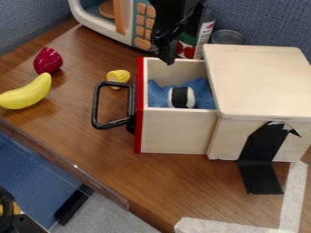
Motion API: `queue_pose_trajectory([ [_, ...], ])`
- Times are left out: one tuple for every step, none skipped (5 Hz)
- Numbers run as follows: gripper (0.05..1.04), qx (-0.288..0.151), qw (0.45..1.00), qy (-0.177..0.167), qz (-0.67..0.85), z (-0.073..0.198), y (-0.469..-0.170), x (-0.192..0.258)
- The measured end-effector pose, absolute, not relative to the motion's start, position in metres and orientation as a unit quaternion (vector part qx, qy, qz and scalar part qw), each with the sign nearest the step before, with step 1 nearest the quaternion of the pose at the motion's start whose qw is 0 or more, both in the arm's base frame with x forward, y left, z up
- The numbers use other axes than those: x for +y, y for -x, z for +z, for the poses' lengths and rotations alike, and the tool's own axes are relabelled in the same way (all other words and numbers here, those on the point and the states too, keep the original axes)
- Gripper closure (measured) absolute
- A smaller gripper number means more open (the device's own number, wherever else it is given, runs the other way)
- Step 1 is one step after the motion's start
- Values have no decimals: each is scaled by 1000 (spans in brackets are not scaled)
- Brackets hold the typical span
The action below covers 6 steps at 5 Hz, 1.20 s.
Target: Pick up the thing in the drawer
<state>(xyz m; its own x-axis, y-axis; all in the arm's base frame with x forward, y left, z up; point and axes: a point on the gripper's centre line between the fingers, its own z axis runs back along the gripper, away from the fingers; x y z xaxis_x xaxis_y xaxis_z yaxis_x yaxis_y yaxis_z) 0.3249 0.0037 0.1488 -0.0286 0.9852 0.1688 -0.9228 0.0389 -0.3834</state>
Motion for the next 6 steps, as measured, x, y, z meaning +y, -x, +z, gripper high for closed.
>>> queue_pose_trajectory([
  [85,-193,708,68,676,139,-325,3],
  [85,-223,781,55,581,129,-327,36],
  [85,-248,850,61,462,135,-339,58],
  [85,-236,907,56,345,141,-361,76],
  [85,-202,949,70,230,150,-378,73],
  [85,-191,974,56,106,161,-384,47],
])
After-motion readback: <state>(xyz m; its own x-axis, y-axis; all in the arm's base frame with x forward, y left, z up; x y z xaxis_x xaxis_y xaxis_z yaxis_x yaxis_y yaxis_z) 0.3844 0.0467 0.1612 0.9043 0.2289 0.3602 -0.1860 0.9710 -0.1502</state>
